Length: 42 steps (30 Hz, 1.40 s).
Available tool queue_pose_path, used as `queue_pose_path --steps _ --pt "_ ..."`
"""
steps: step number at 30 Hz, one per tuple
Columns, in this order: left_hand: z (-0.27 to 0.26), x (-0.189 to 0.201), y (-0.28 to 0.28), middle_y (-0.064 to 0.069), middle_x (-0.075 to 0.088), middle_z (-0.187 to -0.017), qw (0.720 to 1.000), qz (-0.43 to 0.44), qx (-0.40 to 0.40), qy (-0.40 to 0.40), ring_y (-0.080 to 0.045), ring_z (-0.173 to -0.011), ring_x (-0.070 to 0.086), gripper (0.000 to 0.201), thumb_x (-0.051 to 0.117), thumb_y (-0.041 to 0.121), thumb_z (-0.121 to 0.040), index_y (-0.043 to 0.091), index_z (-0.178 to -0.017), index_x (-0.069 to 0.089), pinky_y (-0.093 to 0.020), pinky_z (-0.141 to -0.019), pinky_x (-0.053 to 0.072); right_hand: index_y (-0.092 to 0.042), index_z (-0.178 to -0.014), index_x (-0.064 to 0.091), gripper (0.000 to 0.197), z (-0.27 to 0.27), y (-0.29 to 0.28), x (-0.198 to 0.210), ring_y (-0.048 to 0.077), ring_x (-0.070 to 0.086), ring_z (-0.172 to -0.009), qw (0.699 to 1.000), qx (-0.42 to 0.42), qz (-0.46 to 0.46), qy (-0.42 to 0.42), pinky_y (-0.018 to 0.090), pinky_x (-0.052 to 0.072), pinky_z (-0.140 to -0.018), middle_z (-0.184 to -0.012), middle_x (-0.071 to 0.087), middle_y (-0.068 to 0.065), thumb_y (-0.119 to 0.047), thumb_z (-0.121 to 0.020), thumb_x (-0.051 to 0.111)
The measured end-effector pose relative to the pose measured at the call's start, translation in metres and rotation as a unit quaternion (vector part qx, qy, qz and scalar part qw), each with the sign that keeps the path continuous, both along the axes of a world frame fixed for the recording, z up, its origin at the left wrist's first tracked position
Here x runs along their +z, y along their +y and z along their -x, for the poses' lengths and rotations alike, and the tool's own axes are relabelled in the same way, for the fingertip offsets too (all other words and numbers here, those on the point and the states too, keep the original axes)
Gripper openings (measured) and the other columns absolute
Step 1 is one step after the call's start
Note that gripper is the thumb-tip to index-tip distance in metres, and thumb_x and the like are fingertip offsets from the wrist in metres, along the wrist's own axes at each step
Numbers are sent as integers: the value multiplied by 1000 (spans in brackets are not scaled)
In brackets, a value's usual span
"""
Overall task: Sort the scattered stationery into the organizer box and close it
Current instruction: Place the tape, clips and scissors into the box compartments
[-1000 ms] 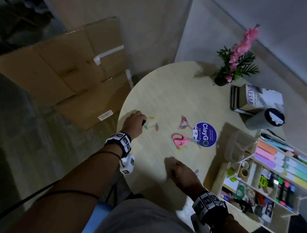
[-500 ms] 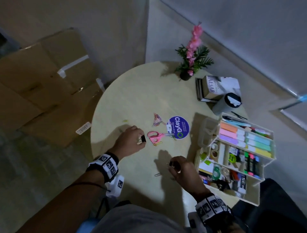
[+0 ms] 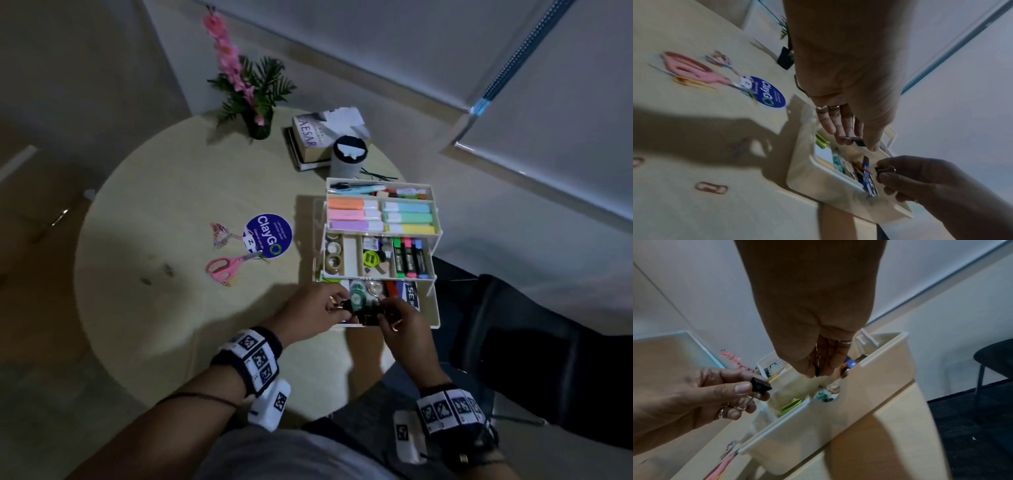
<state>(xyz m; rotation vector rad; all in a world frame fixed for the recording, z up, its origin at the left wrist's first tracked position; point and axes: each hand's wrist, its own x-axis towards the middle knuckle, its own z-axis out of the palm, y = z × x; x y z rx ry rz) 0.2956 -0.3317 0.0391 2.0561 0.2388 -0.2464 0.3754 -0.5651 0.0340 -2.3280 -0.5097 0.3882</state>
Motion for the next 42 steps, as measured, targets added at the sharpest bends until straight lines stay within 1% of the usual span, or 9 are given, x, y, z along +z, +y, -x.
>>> queue_pose_path --steps 5,11,15,24,26,30,35,38,42 --pt "-27 -1 -41 4 73 -104 996 -86 -14 6 -16 -93 67 28 78 38 -91 25 -114 70 -35 -78 58 -20 -112 69 22 -15 -14 -15 9 67 -79 1000 5 4 25 34 57 -70 -89 71 -6 -10 -93 72" --pt "-38 -5 -58 1 74 -106 989 -147 1 13 -20 -95 68 25 79 36 -90 23 -110 71 -30 -74 51 -12 -113 76 27 -25 -15 -14 20 65 -84 992 117 43 4 28 46 -71 -99 73 5 -3 -89 70" --pt "-37 -8 -60 1 74 -109 988 -153 11 22 -19 -98 68 30 79 37 -90 23 -115 71 -32 -80 55 -5 -96 77 29 -25 -16 -14 35 64 -85 981 184 61 -29 40 53 -69 -90 69 15 12 -82 59" --pt "-29 -11 -61 0 72 -120 993 -108 -27 26 -20 -106 68 38 78 37 -91 27 -126 66 -40 -87 58 -10 -94 75 12 -27 -12 2 23 64 -75 986 147 51 -61 38 52 -64 -87 69 8 0 -92 67" --pt "-24 -9 -50 -1 72 -121 995 -88 -25 25 -20 -106 69 40 77 34 -92 25 -130 65 -39 -89 58 -11 -96 76 12 -25 -1 6 22 65 -75 986 145 52 -63 38 53 -64 -88 71 7 -2 -91 69" --pt "-9 -8 -17 2 75 -114 999 -29 -11 23 -16 -99 71 29 74 26 -93 25 -121 68 -40 -86 60 -18 -103 76 20 -16 39 16 10 61 -79 983 174 28 -44 22 48 -66 -93 70 -3 -4 -90 69" --pt "28 -7 47 11 72 -90 996 -40 84 1 -6 -82 68 13 69 21 -92 29 -103 69 -33 -75 60 -19 -96 74 22 2 114 23 12 58 -71 973 226 8 -48 26 44 -64 -86 69 -3 -3 -87 64" --pt "56 -17 93 16 70 -84 989 -63 137 -1 0 -77 66 19 70 15 -90 32 -98 69 -29 -71 60 -13 -88 71 16 14 162 13 22 61 -68 960 277 13 -32 41 51 -65 -79 70 5 -4 -82 59" --pt "95 -32 149 14 70 -89 974 -106 196 32 -10 -76 68 16 71 15 -89 27 -99 71 -36 -75 61 -12 -102 74 17 30 218 -8 26 68 -80 948 312 56 -32 35 54 -72 -96 72 8 -9 -89 64"
